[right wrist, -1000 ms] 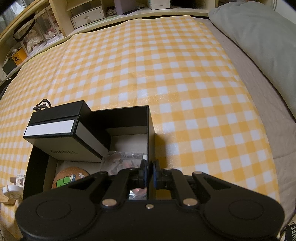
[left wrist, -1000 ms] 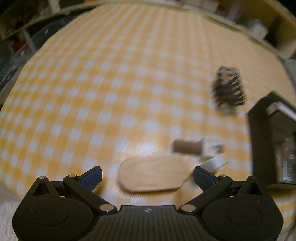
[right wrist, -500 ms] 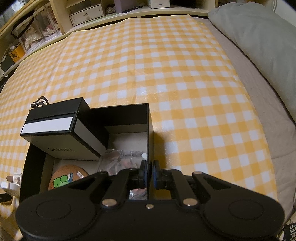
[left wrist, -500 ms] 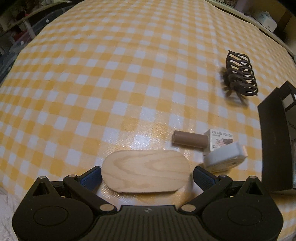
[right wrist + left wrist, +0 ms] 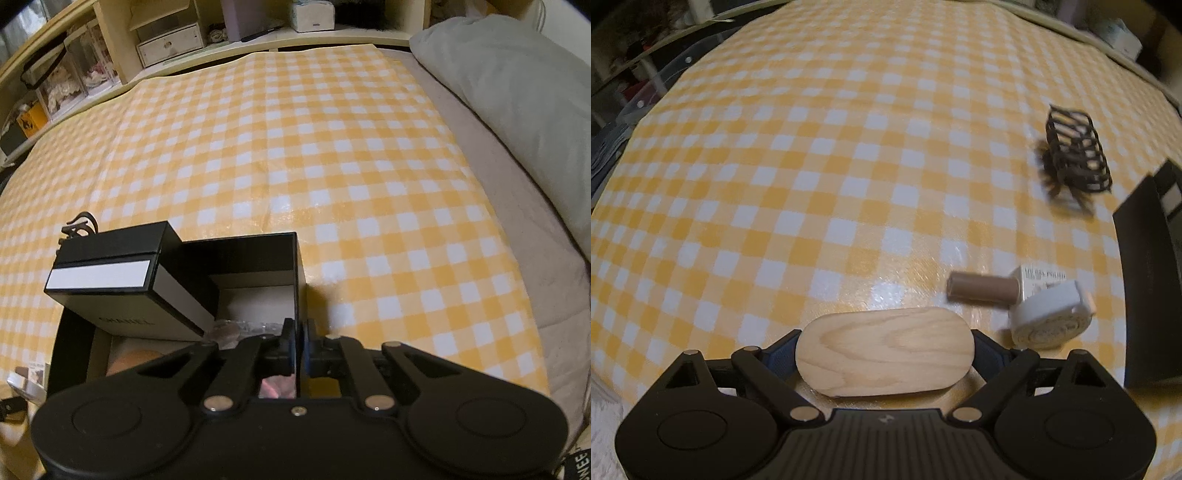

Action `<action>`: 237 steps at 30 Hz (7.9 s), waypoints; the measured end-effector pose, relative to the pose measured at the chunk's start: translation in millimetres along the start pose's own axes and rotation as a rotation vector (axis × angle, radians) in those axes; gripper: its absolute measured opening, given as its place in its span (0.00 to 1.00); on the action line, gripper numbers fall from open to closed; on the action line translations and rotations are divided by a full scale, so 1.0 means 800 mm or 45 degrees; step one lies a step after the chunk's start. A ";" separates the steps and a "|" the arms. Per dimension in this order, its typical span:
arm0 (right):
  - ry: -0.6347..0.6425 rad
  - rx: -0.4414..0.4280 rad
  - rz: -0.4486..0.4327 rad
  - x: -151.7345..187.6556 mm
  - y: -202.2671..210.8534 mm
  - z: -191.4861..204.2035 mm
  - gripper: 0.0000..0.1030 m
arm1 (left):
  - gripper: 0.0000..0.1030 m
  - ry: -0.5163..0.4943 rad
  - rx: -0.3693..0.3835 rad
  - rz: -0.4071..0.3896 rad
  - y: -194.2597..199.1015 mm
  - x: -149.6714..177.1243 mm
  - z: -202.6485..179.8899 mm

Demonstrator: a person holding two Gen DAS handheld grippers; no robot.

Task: Organize rigid objects
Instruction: 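Close the left tool on the wooden oval piece, then carry the wooden oval with the left tool and lower it into the tray, then open the left tool and withdraw it from the tray, then move the left tool to the white round case and close on it, then lift the white round case with the left tool and carry it to the tray, then lower the white round case onto the pink-item case and open the left tool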

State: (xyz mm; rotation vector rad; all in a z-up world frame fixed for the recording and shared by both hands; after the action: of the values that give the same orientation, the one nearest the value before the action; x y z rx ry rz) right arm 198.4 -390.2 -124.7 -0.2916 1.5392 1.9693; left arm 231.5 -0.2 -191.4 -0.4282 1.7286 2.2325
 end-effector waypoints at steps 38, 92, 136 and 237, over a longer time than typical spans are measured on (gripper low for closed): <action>-0.032 -0.051 0.001 0.015 0.003 -0.004 0.06 | 0.90 -0.287 0.788 -0.147 0.170 0.040 -0.343; -0.054 -0.072 -0.005 0.017 0.007 -0.003 0.07 | 1.00 -0.437 0.683 -0.422 0.241 0.032 -0.262; -0.025 -0.049 0.035 0.042 0.017 -0.004 0.06 | 0.75 0.073 0.352 -0.069 0.051 -0.007 -0.081; -0.021 -0.069 0.039 0.075 0.041 0.006 0.06 | 0.82 -0.217 0.740 -0.329 0.239 -0.021 -0.303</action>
State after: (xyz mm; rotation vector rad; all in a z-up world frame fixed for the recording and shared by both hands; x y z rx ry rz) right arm 132.9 -370.2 -128.0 -0.2749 1.4899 2.0349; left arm 184.9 -282.4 -73.2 -0.2916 1.9846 1.4561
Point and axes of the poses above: each gripper's, at about its wrist camera, not at the fingertips, and y roughly against the way its jaws point, z to its left, x to its underside, the point moved 9 cm from there along -y, roughly the way its jaws point, and after that the axes turned 15 degrees about -x, right-handed, at the moved point
